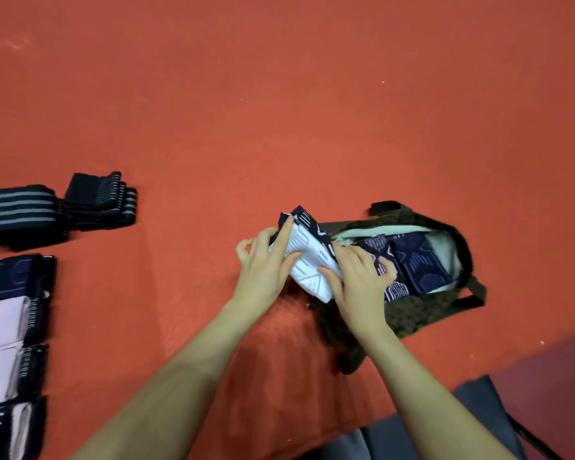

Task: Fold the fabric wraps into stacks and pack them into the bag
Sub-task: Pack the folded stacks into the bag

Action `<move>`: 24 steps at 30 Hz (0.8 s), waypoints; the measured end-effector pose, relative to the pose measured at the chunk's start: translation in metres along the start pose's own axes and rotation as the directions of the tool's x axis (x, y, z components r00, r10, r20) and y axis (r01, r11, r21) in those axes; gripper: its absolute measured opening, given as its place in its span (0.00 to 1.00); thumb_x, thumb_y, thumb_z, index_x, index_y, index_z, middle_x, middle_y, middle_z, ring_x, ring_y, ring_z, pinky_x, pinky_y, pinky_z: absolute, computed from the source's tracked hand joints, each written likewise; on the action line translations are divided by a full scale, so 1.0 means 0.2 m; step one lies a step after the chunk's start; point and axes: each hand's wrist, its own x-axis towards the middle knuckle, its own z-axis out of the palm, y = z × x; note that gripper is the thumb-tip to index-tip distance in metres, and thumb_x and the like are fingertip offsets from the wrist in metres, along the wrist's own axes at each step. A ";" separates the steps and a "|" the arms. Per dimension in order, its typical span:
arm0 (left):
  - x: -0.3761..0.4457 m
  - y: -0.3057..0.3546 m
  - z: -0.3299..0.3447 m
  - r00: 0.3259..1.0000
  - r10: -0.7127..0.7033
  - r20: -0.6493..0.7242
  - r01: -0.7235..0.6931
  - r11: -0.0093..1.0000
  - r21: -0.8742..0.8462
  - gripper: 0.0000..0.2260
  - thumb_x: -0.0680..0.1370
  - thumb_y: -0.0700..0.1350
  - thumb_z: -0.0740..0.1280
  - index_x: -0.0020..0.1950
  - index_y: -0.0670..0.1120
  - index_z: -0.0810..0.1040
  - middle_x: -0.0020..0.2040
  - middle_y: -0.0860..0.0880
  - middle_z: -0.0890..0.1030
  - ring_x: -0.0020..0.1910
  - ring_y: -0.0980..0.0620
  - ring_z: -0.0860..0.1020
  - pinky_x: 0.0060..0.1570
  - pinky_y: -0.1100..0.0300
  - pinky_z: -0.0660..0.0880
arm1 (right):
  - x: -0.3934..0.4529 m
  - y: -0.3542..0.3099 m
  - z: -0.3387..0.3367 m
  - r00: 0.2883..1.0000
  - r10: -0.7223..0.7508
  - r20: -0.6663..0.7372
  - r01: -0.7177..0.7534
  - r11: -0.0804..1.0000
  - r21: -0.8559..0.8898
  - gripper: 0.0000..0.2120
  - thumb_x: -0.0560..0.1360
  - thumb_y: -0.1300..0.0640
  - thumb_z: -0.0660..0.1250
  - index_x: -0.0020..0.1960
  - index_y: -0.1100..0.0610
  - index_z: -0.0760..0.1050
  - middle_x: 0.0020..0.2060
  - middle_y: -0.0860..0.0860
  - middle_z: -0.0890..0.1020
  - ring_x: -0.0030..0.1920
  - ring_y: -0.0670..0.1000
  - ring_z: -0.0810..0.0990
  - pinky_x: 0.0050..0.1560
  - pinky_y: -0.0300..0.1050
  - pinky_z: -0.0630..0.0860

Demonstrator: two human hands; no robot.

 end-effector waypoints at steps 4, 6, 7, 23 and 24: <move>0.02 0.19 0.21 0.996 -0.029 0.080 0.032 0.998 -0.046 0.24 0.79 0.57 0.52 0.75 0.52 0.60 0.54 0.46 0.74 0.52 0.51 0.72 0.55 0.52 0.58 | -0.05 0.26 -0.07 0.999 0.036 0.003 -0.036 0.996 -0.080 0.20 0.75 0.44 0.56 0.59 0.52 0.77 0.47 0.44 0.80 0.55 0.46 0.72 0.57 0.49 0.55; 0.03 0.26 0.28 0.989 -0.068 0.133 0.074 0.996 -0.042 0.26 0.79 0.59 0.51 0.75 0.50 0.62 0.53 0.48 0.73 0.51 0.51 0.72 0.55 0.53 0.58 | -0.07 0.35 -0.08 0.998 0.059 0.015 -0.057 0.994 -0.091 0.20 0.75 0.44 0.57 0.59 0.53 0.77 0.45 0.44 0.81 0.54 0.47 0.72 0.56 0.50 0.56; 0.04 0.29 0.31 0.981 -0.095 0.168 0.102 0.994 -0.033 0.27 0.79 0.59 0.50 0.75 0.50 0.62 0.53 0.48 0.72 0.51 0.52 0.70 0.56 0.53 0.57 | -0.08 0.39 -0.08 0.997 0.067 0.023 -0.065 0.994 -0.093 0.20 0.75 0.44 0.57 0.59 0.54 0.78 0.44 0.44 0.81 0.53 0.47 0.71 0.56 0.50 0.56; 0.17 0.22 0.52 0.926 -0.087 0.368 -0.008 0.968 0.249 0.29 0.75 0.61 0.48 0.68 0.49 0.73 0.46 0.44 0.74 0.44 0.43 0.76 0.46 0.52 0.59 | -0.12 0.44 0.12 0.956 0.222 0.191 -0.225 0.974 -0.011 0.20 0.75 0.44 0.55 0.51 0.57 0.78 0.34 0.49 0.79 0.42 0.54 0.77 0.51 0.50 0.58; 0.17 0.22 0.54 0.934 -0.064 0.352 -0.040 0.959 0.280 0.27 0.76 0.59 0.51 0.66 0.47 0.76 0.43 0.43 0.75 0.41 0.43 0.76 0.45 0.51 0.62 | -0.12 0.44 0.12 0.955 0.229 0.190 -0.229 0.973 -0.021 0.21 0.75 0.44 0.56 0.52 0.58 0.78 0.35 0.50 0.79 0.42 0.55 0.77 0.51 0.50 0.58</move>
